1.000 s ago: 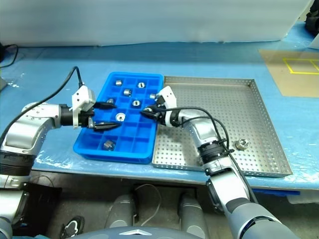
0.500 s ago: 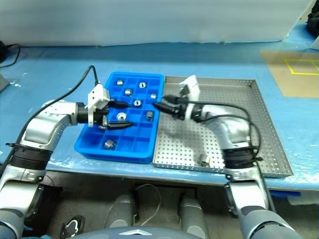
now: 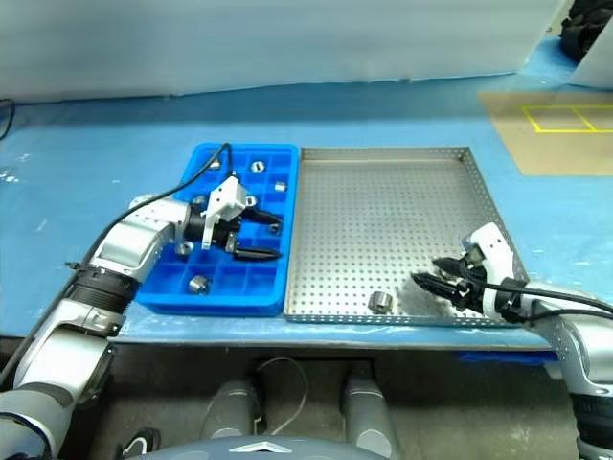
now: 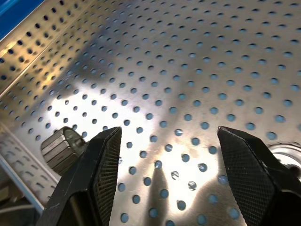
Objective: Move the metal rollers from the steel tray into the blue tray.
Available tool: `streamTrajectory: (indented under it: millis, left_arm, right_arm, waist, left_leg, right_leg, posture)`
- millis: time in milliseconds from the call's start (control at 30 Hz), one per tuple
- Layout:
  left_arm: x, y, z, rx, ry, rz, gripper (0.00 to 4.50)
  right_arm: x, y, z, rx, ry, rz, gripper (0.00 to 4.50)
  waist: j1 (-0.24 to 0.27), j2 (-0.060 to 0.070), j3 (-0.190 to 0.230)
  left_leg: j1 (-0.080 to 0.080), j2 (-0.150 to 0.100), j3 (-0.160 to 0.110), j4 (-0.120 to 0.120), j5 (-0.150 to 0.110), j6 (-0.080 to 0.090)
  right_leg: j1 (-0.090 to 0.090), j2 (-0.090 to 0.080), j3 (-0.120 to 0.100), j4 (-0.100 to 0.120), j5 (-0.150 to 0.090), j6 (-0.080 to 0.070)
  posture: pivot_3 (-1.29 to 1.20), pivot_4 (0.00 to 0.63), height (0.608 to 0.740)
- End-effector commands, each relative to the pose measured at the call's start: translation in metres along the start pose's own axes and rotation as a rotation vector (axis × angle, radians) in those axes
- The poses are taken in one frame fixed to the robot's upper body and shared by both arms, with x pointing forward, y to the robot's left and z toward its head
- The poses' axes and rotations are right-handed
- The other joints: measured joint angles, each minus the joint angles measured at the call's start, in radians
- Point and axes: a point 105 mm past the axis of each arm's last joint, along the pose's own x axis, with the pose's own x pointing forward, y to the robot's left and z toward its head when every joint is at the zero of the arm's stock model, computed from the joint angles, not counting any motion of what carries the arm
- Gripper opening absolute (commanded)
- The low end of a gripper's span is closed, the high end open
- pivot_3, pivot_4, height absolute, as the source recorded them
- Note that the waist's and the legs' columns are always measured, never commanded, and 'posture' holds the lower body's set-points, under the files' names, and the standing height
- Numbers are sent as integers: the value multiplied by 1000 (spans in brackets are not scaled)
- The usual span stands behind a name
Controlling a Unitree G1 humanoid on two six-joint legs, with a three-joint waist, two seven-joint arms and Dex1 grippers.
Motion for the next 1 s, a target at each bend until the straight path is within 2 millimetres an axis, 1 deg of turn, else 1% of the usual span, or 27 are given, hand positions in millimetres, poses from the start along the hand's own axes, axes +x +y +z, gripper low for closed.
streamTrajectory:
  millis: [33, 100, 267, 367, 433, 500, 700, 800, 900, 933, 1000]
  left_arm:
    - [0, 1, 10, 54, -6, -18, 4222]
    - [-1, 1, 9, 57, -5, -23, 4222]
    - [-2, 2, 9, 61, -1, -20, 4222]
    - [-1, 0, 7, 62, 1, -25, 4222]
    - [-1, 0, 7, 64, 3, -24, 4222]
    - [0, 0, 7, 67, 5, -22, 4222]
    - [-1, -2, 4, 64, 11, -24, 4222]
    - [0, -3, 4, 64, 14, -27, 4222]
    - [-2, -4, 1, 62, 26, -32, 4222]
    - [-3, -5, -1, 61, 38, -35, 4222]
    - [-5, -7, -5, 56, 55, -44, 4222]
  right_arm:
    - [-5, -21, 8, -15, -71, -121, 3329]
    - [-5, -25, 6, -14, -76, -139, 3329]
    - [-8, -39, 8, 18, -113, -190, 3329]
    - [-5, -42, 2, 9, -95, -199, 3329]
    - [-1, -44, -6, 13, -73, -200, 3329]
    - [4, -44, -13, 29, -59, -198, 3329]
    - [16, -34, -20, 46, -57, -160, 3329]
    - [19, -35, -17, 37, -79, -166, 2770]
    - [22, -39, -17, 20, -59, -195, 1786]
    - [23, -36, -16, 6, -57, -181, 1674]
    - [25, -29, -12, -10, -66, -141, 1676]
  waist:
    - [-4, 0, 0]
    - [-4, 0, 0]
    - [-2, 0, 0]
    - [-2, 0, 0]
    - [-1, 0, 0]
    - [-2, 0, 0]
    - [-2, 0, 0]
    - [-2, 0, 0]
    - [-1, 0, 0]
    - [-2, 0, 0]
    - [-2, 0, 0]
  left_leg:
    - [0, 0, 0, 1, -1, 1]
    - [0, 0, 0, 3, -1, 2]
    - [-1, 0, 0, 5, -3, 5]
    - [-1, 0, 0, 5, -4, 7]
    - [-2, 0, 0, 5, -5, 8]
    - [-2, 0, 0, 5, -5, 8]
    - [-2, 0, 0, 6, -5, 8]
    - [-2, 0, 0, 6, -5, 8]
    - [-2, 0, 0, 6, -5, 8]
    - [-2, 0, 0, 6, -5, 8]
    - [-2, 0, 0, 6, -5, 8]
  right_leg:
    - [0, 0, 0, 0, 0, 0]
    - [1, 0, 0, 0, 0, 0]
    - [2, 0, 0, 0, 0, -1]
    - [2, -1, 0, 0, 3, -5]
    - [2, -1, 0, -1, 3, -6]
    - [2, -1, -1, -1, 4, -6]
    - [2, -1, 0, 0, 3, -6]
    - [3, -1, -1, -1, 3, -6]
    - [3, -1, -1, -1, 4, -6]
    - [3, -1, -1, -1, 4, -6]
    - [3, -1, -1, -1, 4, -6]
  posture:
    - [-396, 150, 740]
    - [-394, 150, 740]
    - [-388, 150, 740]
    - [-384, 150, 740]
    - [-377, 150, 740]
    - [-376, 150, 740]
    - [-367, 150, 740]
    - [-366, 150, 740]
    - [-365, 150, 740]
    - [-364, 150, 740]
    - [-360, 150, 740]
